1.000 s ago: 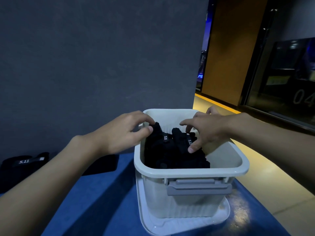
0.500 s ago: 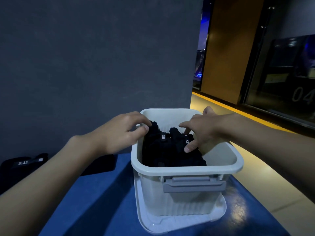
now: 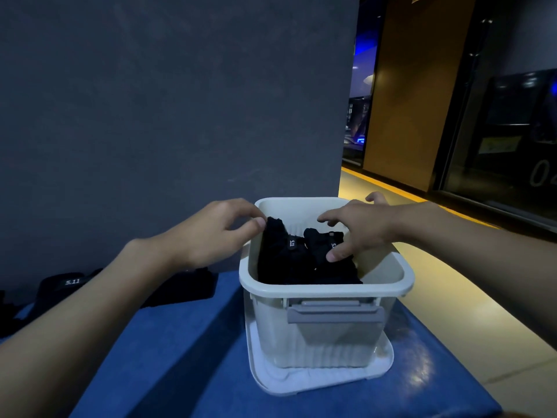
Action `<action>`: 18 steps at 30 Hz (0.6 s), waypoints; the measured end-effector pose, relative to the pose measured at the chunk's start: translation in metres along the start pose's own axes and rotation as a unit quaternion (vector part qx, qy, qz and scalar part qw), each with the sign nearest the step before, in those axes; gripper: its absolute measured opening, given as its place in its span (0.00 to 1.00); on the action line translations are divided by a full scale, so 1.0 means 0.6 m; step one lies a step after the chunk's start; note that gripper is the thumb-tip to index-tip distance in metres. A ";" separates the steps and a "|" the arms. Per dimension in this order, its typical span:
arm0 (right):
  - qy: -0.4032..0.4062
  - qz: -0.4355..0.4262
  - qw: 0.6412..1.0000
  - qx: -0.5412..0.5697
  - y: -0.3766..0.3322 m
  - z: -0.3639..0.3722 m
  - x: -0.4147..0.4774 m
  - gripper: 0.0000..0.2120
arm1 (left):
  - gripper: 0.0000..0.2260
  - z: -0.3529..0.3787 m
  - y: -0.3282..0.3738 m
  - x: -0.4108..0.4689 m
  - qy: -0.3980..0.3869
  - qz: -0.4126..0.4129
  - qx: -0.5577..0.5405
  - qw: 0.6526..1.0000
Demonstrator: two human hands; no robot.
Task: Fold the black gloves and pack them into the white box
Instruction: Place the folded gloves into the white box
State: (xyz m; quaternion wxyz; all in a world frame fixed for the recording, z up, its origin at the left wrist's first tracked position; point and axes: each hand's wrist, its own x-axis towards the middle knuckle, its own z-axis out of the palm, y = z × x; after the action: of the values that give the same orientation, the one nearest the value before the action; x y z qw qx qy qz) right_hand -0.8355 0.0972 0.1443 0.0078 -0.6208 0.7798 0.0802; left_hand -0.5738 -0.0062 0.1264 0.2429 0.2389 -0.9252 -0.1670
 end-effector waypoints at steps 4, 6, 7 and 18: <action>0.055 -0.019 0.998 0.028 -0.029 -0.030 -0.039 0.33 | 0.18 -0.022 0.001 -0.030 0.020 -0.014 0.000 1.000; 0.079 -0.037 0.995 0.053 -0.054 -0.044 -0.052 0.29 | 0.16 -0.034 -0.001 -0.052 0.034 -0.023 -0.002 0.999; 0.092 -0.050 0.993 0.060 -0.071 -0.050 -0.056 0.28 | 0.12 -0.040 -0.003 -0.064 0.043 -0.027 -0.001 0.999; 0.132 -0.227 0.959 0.103 -0.335 -0.079 -0.034 0.21 | 0.07 -0.084 -0.125 -0.247 0.134 -0.163 0.010 0.977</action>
State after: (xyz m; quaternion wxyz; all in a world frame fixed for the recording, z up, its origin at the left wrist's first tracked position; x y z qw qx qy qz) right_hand -0.6315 0.0670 0.1704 -0.0137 -0.7822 0.6168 -0.0869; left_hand -0.4060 -0.0003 0.0816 0.3315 0.4095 -0.8345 -0.1613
